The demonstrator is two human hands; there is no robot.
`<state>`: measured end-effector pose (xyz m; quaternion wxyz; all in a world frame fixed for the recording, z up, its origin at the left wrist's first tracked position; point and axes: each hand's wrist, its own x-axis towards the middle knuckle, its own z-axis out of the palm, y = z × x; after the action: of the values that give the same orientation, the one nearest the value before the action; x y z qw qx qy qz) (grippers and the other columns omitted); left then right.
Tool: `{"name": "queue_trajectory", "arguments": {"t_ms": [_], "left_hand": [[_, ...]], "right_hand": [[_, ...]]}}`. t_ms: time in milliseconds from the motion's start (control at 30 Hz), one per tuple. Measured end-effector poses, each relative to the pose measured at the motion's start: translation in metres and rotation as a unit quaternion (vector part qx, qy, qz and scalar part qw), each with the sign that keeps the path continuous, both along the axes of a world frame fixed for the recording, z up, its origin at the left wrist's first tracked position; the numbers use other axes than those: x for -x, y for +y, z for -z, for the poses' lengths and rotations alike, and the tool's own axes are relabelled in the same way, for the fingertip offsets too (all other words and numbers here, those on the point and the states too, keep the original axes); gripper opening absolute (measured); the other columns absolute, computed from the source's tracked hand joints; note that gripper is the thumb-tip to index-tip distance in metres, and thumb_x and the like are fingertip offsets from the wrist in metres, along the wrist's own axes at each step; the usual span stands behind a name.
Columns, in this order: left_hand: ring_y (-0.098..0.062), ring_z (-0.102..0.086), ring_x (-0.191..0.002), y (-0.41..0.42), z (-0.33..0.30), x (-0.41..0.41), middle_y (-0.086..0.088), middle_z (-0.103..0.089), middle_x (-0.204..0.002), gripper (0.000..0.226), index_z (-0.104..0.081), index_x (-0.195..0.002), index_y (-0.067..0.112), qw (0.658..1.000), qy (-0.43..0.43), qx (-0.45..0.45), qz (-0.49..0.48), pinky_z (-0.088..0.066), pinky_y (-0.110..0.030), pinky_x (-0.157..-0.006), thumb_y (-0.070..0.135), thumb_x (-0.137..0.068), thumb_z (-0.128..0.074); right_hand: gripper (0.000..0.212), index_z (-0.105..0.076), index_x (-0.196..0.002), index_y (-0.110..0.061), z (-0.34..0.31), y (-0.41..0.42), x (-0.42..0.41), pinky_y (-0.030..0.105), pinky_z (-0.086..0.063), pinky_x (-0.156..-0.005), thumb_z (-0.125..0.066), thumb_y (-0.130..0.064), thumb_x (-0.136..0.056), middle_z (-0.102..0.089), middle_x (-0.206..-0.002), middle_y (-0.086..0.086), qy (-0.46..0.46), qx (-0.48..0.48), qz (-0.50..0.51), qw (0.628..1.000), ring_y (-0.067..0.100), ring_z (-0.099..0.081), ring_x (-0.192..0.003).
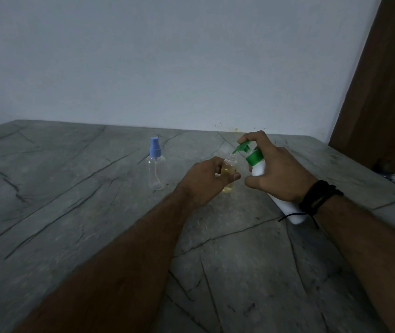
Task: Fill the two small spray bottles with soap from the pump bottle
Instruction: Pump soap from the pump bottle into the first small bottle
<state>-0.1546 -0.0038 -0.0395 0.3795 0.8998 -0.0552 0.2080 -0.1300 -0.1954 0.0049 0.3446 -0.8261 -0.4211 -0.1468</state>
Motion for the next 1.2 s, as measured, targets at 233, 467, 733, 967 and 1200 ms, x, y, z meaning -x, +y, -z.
{"name": "queue_trajectory", "arguments": {"t_ms": [233, 467, 733, 967, 1200], "left_hand": [[-0.001, -0.058, -0.095, -0.0008, 0.0003, 0.0006, 0.013, -0.066, -0.107, 0.039, -0.062, -0.112, 0.029, 1.000, -0.001, 0.001, 0.004, -0.037, -0.011, -0.069, 0.055, -0.083, -0.063], [-0.004, -0.059, -0.097, -0.0006, 0.0003, 0.0001, 0.010, -0.067, -0.107, 0.037, -0.062, -0.110, 0.028, 1.000, -0.003, 0.001, 0.003, -0.041, -0.019, -0.073, 0.054, -0.083, -0.064], [-0.003, -0.058, -0.095, -0.0007, 0.0001, -0.0001, 0.011, -0.066, -0.107, 0.037, -0.062, -0.109, 0.029, 1.000, 0.000, -0.003, 0.001, -0.039, -0.016, -0.070, 0.055, -0.083, -0.063], [-0.002, -0.058, -0.094, -0.0005, 0.0003, -0.0005, 0.011, -0.067, -0.107, 0.037, -0.062, -0.109, 0.029, 1.000, -0.002, -0.002, 0.002, -0.039, -0.014, -0.070, 0.055, -0.083, -0.063], [-0.002, -0.057, -0.094, -0.0007, 0.0000, -0.0004, 0.011, -0.067, -0.108, 0.038, -0.062, -0.111, 0.029, 1.000, -0.002, -0.009, 0.002, -0.039, -0.016, -0.071, 0.055, -0.083, -0.062]], "right_hand": [[0.070, -0.042, -0.130, -0.032, -0.0005, 0.0007, 0.0011, 0.036, -0.050, -0.060, -0.075, -0.010, -0.072, -0.064, -0.075, 0.001, -0.006, 0.007, 0.008, 1.000, 0.017, -0.062, -0.063], [0.072, -0.041, -0.132, -0.032, -0.0006, 0.0014, 0.0024, 0.037, -0.049, -0.061, -0.075, -0.010, -0.072, -0.065, -0.075, 0.005, -0.006, 0.009, 0.010, 1.000, 0.021, -0.063, -0.064], [0.072, -0.041, -0.132, -0.033, -0.0006, 0.0011, 0.0018, 0.038, -0.051, -0.062, -0.075, -0.010, -0.072, -0.065, -0.076, 0.004, -0.003, 0.010, 0.014, 1.000, 0.021, -0.063, -0.066], [0.070, -0.042, -0.129, -0.032, -0.0005, 0.0008, 0.0016, 0.038, -0.050, -0.060, -0.075, -0.010, -0.072, -0.064, -0.075, 0.004, -0.003, 0.009, 0.012, 1.000, 0.021, -0.062, -0.064], [0.070, -0.041, -0.130, -0.033, -0.0007, 0.0013, 0.0018, 0.037, -0.050, -0.060, -0.075, -0.010, -0.072, -0.064, -0.074, 0.003, -0.002, 0.009, 0.009, 1.000, 0.019, -0.062, -0.063]]}}
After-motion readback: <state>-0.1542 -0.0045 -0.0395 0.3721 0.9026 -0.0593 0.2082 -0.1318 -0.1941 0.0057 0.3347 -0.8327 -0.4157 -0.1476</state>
